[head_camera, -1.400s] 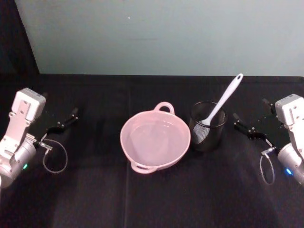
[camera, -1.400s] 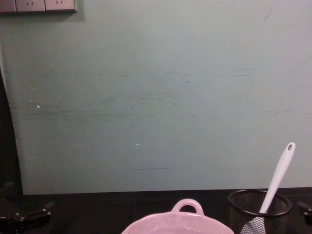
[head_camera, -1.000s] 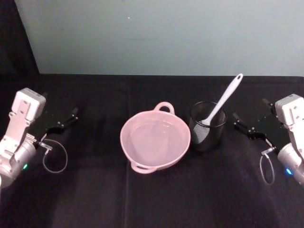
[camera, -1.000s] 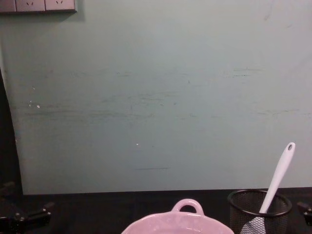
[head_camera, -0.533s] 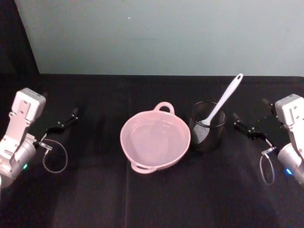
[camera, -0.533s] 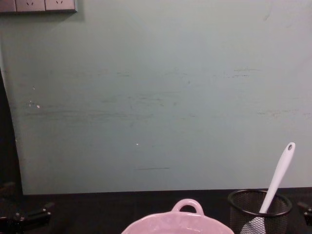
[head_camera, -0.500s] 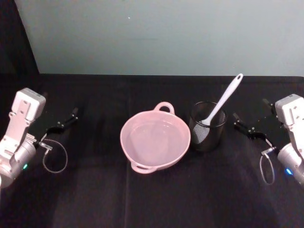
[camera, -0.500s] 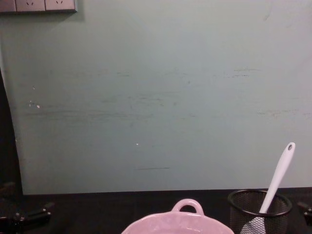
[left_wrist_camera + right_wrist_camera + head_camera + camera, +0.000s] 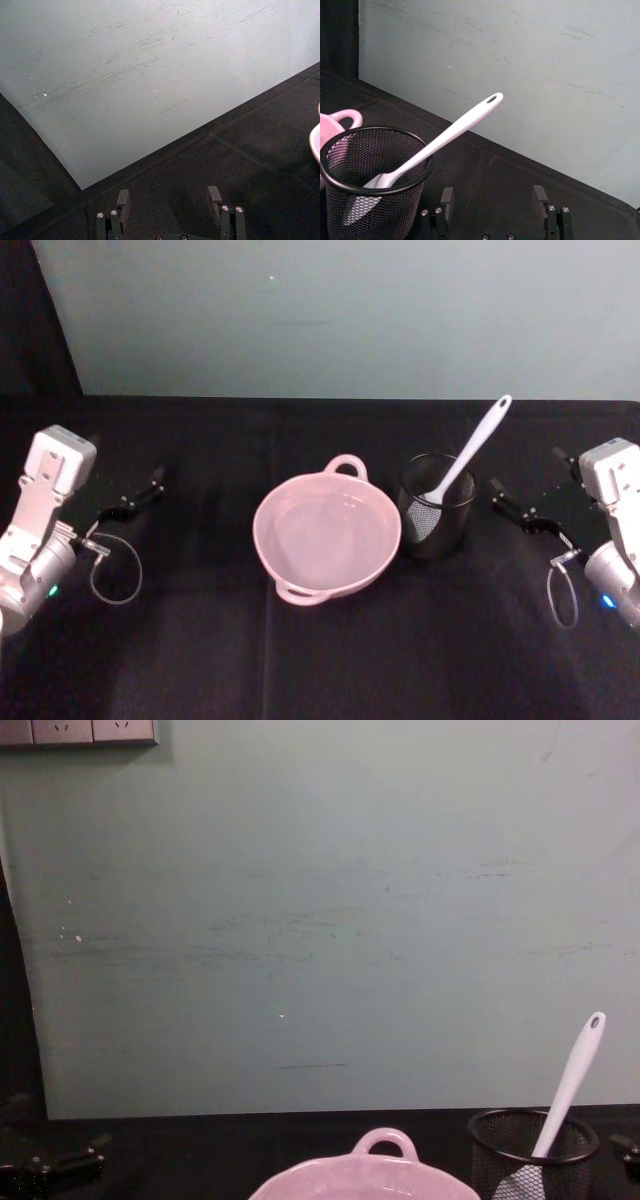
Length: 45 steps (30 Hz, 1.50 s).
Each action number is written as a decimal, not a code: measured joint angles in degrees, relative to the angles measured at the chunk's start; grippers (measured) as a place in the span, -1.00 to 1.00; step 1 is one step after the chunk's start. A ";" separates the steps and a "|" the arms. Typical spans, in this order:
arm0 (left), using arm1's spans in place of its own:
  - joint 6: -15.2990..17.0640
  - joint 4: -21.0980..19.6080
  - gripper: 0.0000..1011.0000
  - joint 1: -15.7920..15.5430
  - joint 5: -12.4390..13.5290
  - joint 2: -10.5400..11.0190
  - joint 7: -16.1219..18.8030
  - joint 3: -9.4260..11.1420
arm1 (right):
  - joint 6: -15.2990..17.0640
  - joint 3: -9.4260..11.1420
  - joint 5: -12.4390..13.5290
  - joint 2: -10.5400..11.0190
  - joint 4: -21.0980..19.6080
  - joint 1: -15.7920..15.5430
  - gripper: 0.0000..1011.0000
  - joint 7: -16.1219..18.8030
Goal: Use the one hand to pick up the spoon and stir the clear water in the bowl.
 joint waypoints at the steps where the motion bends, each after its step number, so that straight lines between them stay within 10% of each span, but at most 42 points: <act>1: 0.00 0.00 1.00 0.00 0.00 0.00 0.00 0.00 | 0.00 0.00 0.00 0.00 0.00 0.00 0.98 0.00; 9: 0.00 0.00 1.00 0.00 0.00 0.00 0.00 0.00 | 0.11 1.96 0.38 0.70 -3.25 -2.66 0.98 -0.57; 18: 0.00 0.00 1.00 0.00 0.00 0.00 0.00 0.00 | -3.48 7.32 11.77 0.82 -7.11 -5.99 0.98 7.71; 35: 0.00 0.00 1.00 0.00 0.00 0.00 0.00 0.00 | 1.08 10.30 32.61 -9.65 11.59 6.23 0.98 31.23; 45: 0.00 0.00 1.00 0.00 0.00 0.00 0.00 0.00 | 6.24 11.92 38.13 -12.31 15.73 8.80 0.98 33.92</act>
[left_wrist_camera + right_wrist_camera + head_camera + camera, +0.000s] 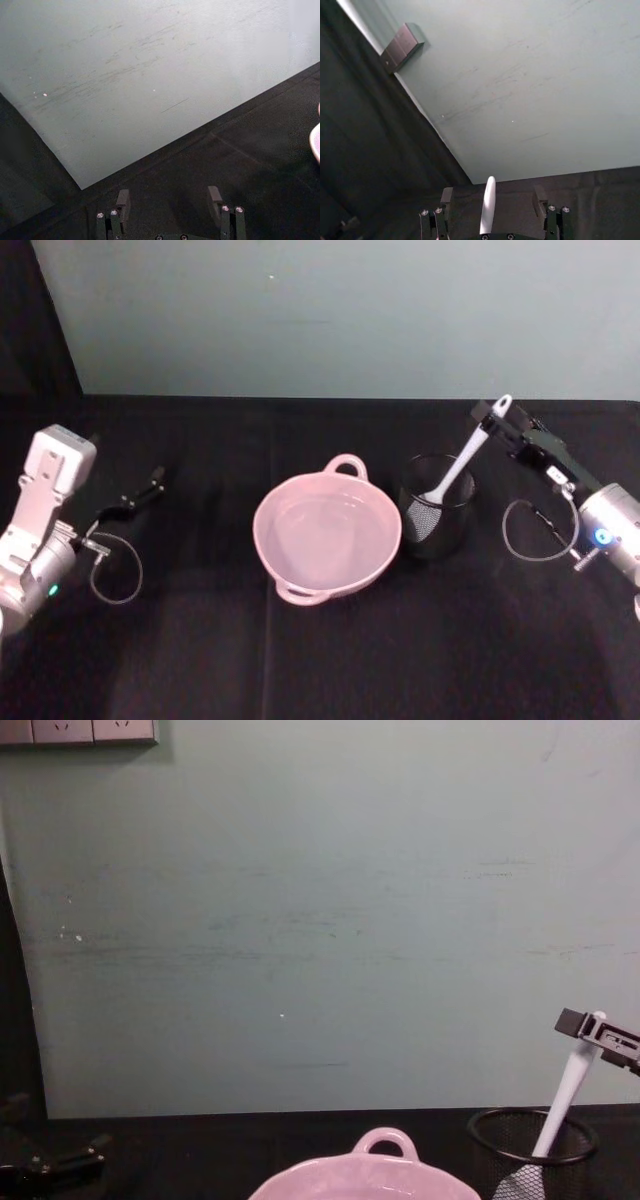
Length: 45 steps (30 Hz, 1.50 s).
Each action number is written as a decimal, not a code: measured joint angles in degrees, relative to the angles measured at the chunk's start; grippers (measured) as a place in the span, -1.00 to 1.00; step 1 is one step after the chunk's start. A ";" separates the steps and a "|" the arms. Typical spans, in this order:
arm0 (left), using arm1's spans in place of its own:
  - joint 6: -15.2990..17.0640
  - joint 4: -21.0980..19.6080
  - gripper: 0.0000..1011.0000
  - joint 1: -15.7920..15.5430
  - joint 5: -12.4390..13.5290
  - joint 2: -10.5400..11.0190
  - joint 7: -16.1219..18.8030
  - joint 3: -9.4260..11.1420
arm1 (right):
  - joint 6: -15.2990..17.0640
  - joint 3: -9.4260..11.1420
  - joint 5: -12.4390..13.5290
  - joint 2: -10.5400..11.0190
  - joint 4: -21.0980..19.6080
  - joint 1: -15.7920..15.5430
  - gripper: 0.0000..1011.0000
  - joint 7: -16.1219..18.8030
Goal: Use the one hand to pick up the spoon and stir the clear water in the bowl.
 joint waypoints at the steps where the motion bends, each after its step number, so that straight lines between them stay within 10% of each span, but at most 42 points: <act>1: 0.00 0.00 1.00 0.00 0.00 0.00 0.00 0.00 | 0.40 0.13 0.52 -0.16 0.11 0.02 0.98 0.04; 13: 0.00 0.00 1.00 0.00 0.00 0.00 0.00 0.00 | 1.72 0.47 3.77 -0.35 -1.85 -1.24 0.71 -1.49; 35: 0.00 0.00 1.00 0.00 0.00 0.00 0.00 0.00 | 0.97 -0.78 4.41 1.00 -3.65 -1.50 -0.66 -2.03; 45: 0.00 0.00 1.00 0.00 0.00 0.00 0.00 0.00 | 0.61 -2.18 0.03 4.16 -12.05 -2.67 -0.80 -5.50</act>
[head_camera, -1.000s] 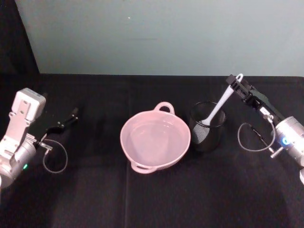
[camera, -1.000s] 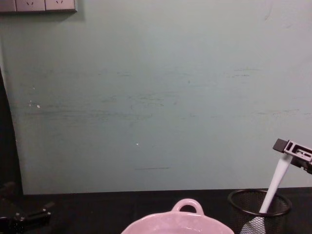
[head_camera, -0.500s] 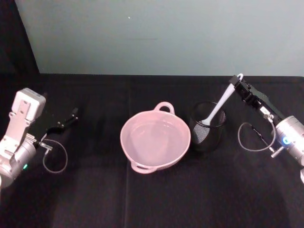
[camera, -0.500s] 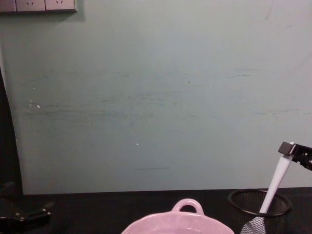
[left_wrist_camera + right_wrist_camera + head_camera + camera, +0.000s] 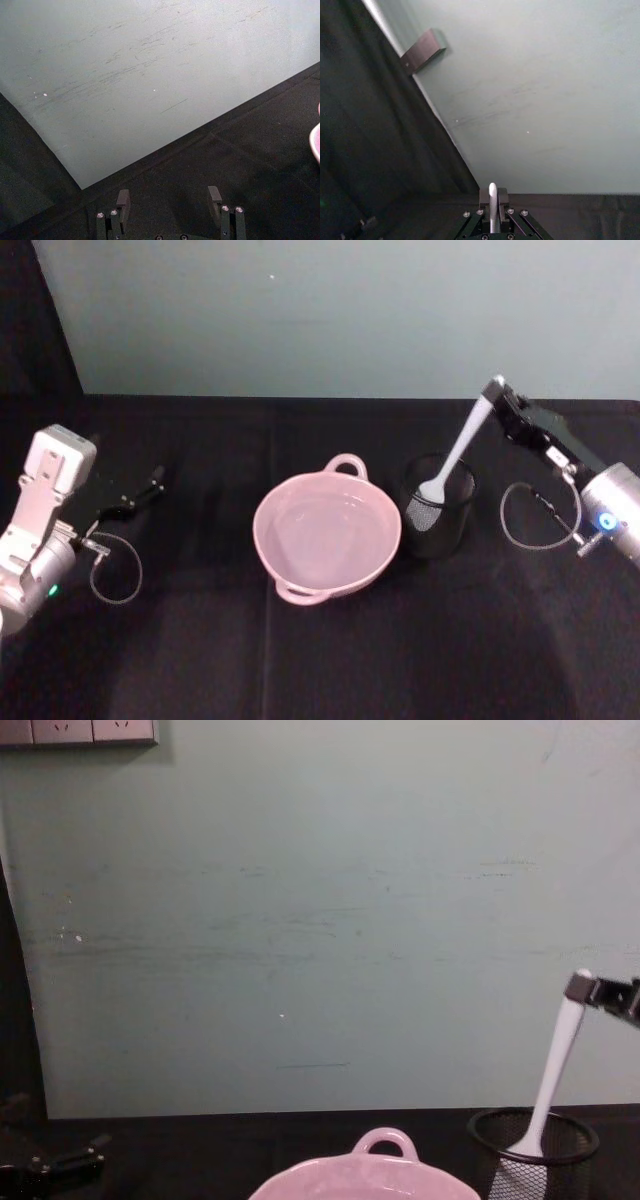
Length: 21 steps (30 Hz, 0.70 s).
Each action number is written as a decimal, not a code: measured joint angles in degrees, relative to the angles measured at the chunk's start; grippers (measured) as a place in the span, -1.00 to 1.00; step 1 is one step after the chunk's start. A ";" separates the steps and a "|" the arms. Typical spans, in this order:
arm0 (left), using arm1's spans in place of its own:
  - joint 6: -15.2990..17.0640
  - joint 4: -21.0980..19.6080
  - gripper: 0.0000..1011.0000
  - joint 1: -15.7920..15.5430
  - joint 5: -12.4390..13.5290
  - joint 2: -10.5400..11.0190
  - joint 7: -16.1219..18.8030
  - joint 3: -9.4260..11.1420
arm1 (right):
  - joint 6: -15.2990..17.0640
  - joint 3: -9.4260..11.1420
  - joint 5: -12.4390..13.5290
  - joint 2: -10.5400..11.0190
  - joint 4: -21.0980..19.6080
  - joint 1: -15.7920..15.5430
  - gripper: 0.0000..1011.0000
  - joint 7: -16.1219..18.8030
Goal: Use the one hand to pick up the spoon and stir the clear water in the bowl.
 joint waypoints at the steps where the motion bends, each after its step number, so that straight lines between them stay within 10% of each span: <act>1: 0.00 0.00 1.00 0.00 0.00 0.00 0.00 0.00 | 0.13 -0.27 -0.81 0.50 -0.99 0.02 -0.80 -0.37; 11: 0.01 0.00 1.00 0.00 0.00 0.00 0.00 0.00 | 6.96 -4.45 -12.30 7.94 -14.00 4.52 -0.80 -3.18; 21: 0.00 0.00 1.00 0.00 0.00 0.00 0.00 0.00 | 13.33 -4.76 -14.14 9.93 -19.64 8.67 -0.80 -3.12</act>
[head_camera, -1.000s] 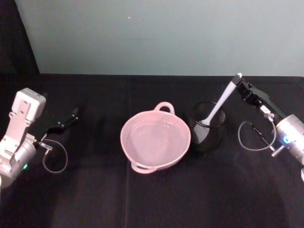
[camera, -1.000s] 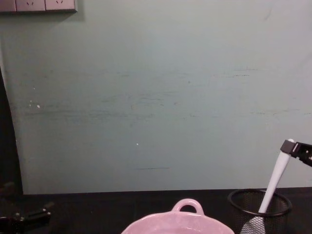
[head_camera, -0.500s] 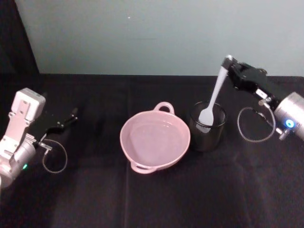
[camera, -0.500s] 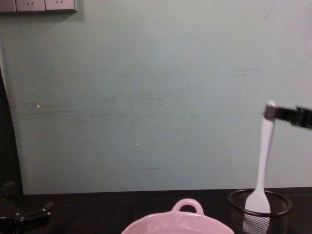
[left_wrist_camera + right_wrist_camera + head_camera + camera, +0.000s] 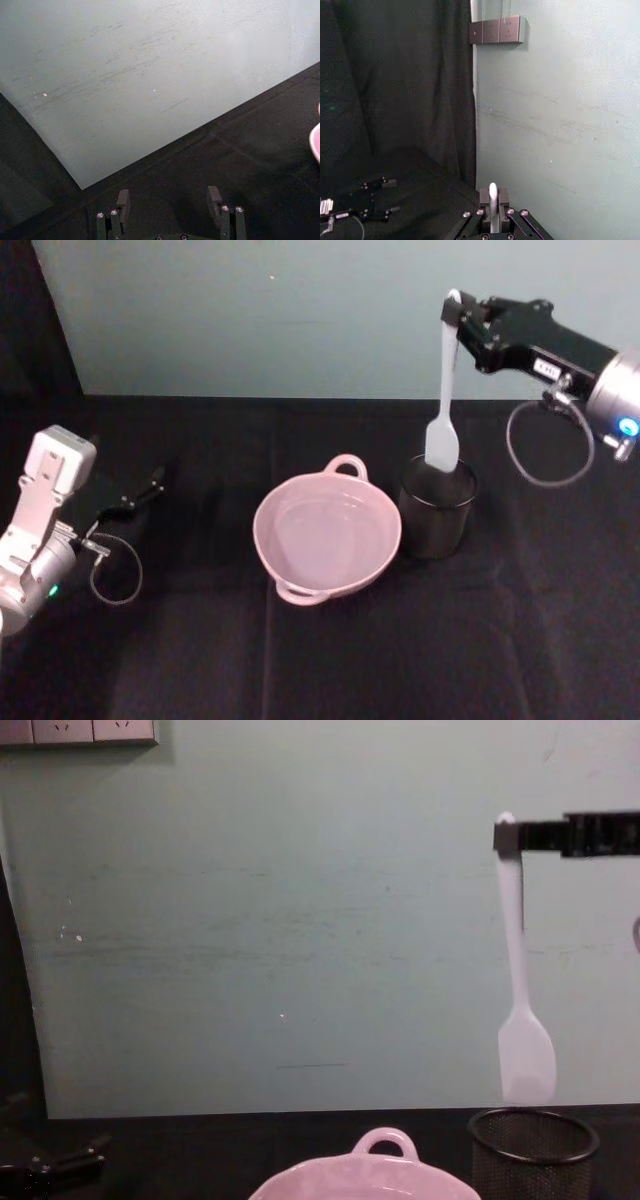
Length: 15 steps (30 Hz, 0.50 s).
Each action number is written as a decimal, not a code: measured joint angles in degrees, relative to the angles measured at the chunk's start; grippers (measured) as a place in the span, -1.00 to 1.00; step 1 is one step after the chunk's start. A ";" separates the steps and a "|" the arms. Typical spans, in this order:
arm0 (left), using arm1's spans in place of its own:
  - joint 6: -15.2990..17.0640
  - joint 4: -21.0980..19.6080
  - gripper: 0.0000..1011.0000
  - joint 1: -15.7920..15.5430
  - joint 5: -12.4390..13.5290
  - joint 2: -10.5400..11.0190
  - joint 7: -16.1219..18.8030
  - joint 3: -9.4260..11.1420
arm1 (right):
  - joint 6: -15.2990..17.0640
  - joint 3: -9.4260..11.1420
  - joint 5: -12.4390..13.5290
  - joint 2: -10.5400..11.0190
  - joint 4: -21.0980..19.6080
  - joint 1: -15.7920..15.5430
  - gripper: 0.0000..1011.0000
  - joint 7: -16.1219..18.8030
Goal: Use the one hand to pick up the spoon and stir the clear water in the bowl.
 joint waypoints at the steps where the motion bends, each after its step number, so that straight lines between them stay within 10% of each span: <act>1: 0.00 0.00 1.00 0.00 0.00 0.00 0.00 0.00 | 0.24 0.10 0.16 0.00 -0.15 0.18 -0.80 -0.02; 15: 0.00 0.00 1.00 0.00 0.00 0.00 0.00 0.00 | 0.96 1.10 1.91 -0.14 -0.71 0.85 -0.80 -0.53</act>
